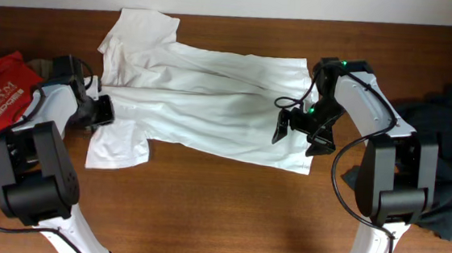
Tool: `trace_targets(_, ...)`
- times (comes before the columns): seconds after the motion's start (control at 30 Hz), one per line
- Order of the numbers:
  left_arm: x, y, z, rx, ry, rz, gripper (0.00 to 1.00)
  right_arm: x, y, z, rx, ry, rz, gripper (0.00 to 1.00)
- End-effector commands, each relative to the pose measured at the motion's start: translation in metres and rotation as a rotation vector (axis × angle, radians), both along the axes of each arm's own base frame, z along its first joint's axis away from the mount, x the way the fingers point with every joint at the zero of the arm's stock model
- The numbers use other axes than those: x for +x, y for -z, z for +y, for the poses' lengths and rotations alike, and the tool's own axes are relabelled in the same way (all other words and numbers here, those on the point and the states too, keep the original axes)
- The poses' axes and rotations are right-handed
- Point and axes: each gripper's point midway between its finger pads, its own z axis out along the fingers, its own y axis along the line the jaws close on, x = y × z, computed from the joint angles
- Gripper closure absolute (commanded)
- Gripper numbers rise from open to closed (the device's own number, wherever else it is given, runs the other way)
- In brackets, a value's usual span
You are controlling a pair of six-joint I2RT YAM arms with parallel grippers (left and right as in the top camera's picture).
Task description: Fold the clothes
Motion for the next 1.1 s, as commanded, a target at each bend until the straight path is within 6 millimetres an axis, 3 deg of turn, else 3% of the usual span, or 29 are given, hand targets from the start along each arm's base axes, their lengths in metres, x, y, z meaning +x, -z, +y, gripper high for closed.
trace_targets(0.0,-0.023,0.036,-0.043,-0.182,0.055,0.104,1.0,-0.002,0.0,-0.004,-0.041,0.022,0.006,0.01)
trace_targets(0.13,-0.024,0.025,-0.044,-0.187,0.055,0.121,1.0,-0.007,0.004,-0.005,-0.057,0.044,0.034,0.02)
trace_targets(0.27,-0.01,-0.034,-0.052,-0.227,0.092,0.021,1.0,-0.034,0.025,-0.007,-0.074,0.069,0.125,0.01)
trace_targets(0.33,-0.015,-0.053,-0.053,-0.222,0.092,0.008,1.0,-0.041,0.043,-0.008,-0.09,0.118,0.144,0.01)
trace_targets(0.43,-0.035,-0.059,-0.057,-0.239,0.086,0.072,1.0,-0.044,0.066,-0.009,-0.107,0.176,0.131,0.0)
trace_targets(0.5,-0.042,-0.059,-0.059,-0.248,0.083,0.101,1.0,-0.035,0.08,-0.017,-0.152,0.195,0.075,0.09)
trace_targets(0.53,-0.042,-0.059,-0.059,-0.247,0.082,0.1,1.0,-0.032,0.085,-0.021,-0.176,0.2,0.054,0.22)
trace_targets(0.63,-0.039,-0.06,-0.059,-0.246,0.084,0.091,1.0,-0.021,0.087,-0.026,-0.178,0.215,0.012,0.85)
trace_targets(0.67,-0.038,-0.061,-0.059,-0.25,0.086,0.085,1.0,-0.018,0.086,-0.03,-0.182,0.227,0.006,0.94)
trace_targets(0.77,-0.032,-0.08,-0.072,-0.315,0.132,0.01,1.0,0.0,0.078,-0.058,-0.192,0.276,-0.035,0.96)
trace_targets(0.87,-0.025,-0.111,-0.08,-0.32,0.231,-0.113,1.0,0.027,0.049,-0.094,-0.182,0.246,-0.123,0.96)
trace_targets(0.9,-0.02,-0.129,-0.079,-0.299,0.245,-0.181,1.0,0.041,0.028,-0.105,-0.172,0.21,-0.169,0.96)
trace_targets(0.97,-0.012,-0.149,-0.078,-0.273,0.26,-0.264,1.0,0.053,0.008,-0.11,-0.169,0.184,-0.207,0.96)
trace_targets(1.0,-0.006,-0.166,-0.076,-0.249,0.271,-0.329,1.0,0.063,-0.012,-0.112,-0.166,0.156,-0.246,0.96)
trace_targets(1.07,0.009,-0.215,-0.072,-0.197,0.271,-0.494,1.0,0.081,-0.057,-0.115,-0.17,0.129,-0.325,0.96)
